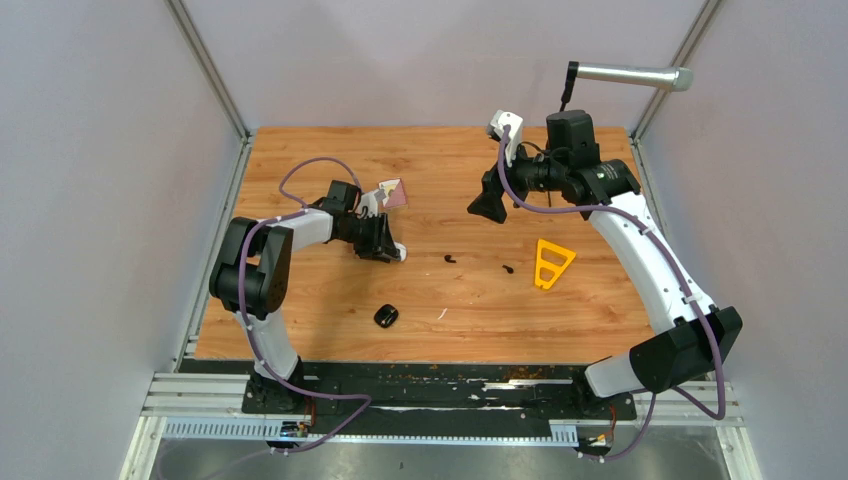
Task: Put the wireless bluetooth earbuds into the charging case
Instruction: Place the charging case at the center of the board.
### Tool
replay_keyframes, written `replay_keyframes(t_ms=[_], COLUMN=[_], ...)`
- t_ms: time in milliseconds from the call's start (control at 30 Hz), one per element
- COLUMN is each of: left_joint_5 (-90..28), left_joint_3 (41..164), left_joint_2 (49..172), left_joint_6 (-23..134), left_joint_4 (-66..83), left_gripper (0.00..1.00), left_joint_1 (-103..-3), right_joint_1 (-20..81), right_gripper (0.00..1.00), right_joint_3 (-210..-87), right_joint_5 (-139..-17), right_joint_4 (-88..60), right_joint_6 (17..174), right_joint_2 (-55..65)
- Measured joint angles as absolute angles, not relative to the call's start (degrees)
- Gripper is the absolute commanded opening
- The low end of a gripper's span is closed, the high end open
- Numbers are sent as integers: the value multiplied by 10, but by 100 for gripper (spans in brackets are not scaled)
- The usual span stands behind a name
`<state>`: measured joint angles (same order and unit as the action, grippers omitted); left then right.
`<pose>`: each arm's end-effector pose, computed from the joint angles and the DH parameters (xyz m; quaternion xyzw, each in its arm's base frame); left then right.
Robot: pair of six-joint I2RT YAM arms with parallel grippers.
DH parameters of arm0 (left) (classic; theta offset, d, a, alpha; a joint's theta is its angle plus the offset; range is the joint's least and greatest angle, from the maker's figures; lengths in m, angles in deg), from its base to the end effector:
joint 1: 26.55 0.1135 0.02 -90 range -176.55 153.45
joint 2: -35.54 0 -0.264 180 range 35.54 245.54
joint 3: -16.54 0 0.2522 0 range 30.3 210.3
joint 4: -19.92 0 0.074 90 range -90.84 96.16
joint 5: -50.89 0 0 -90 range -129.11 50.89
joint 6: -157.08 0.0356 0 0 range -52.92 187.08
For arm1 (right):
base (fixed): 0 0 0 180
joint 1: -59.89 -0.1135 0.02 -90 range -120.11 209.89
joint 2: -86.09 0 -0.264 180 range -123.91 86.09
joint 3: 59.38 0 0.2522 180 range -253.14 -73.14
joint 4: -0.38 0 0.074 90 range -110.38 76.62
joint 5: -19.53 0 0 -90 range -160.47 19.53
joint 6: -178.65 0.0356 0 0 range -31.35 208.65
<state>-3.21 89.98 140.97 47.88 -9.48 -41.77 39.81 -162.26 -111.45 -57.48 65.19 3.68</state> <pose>0.3355 -0.1129 0.1441 0.0441 0.9239 -0.3548 0.1362 0.2752 0.1255 0.4021 -0.4555 0.7223 0.3014 0.4242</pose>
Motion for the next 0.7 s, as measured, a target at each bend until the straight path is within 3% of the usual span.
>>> replay_keyframes(t_ms=[133,233,700], left_joint_5=[-54,-83,-121], left_joint_3=[900,900,890], left_joint_2=[1397,1372,1146], left_joint_6=[485,500,707], left_joint_4=[-117,-143,-276], left_gripper=[49,56,52], left_joint_1=[-418,-416,-383], right_joint_1=[398,398,334], right_gripper=[91,91,90], right_joint_3=[-1620,-1619,-1460], right_joint_5=[-1110,-1106,-1073], right_joint_4=[-575,-577,-574], right_joint_6=[647,642,526], right_joint_2=[39,40,83])
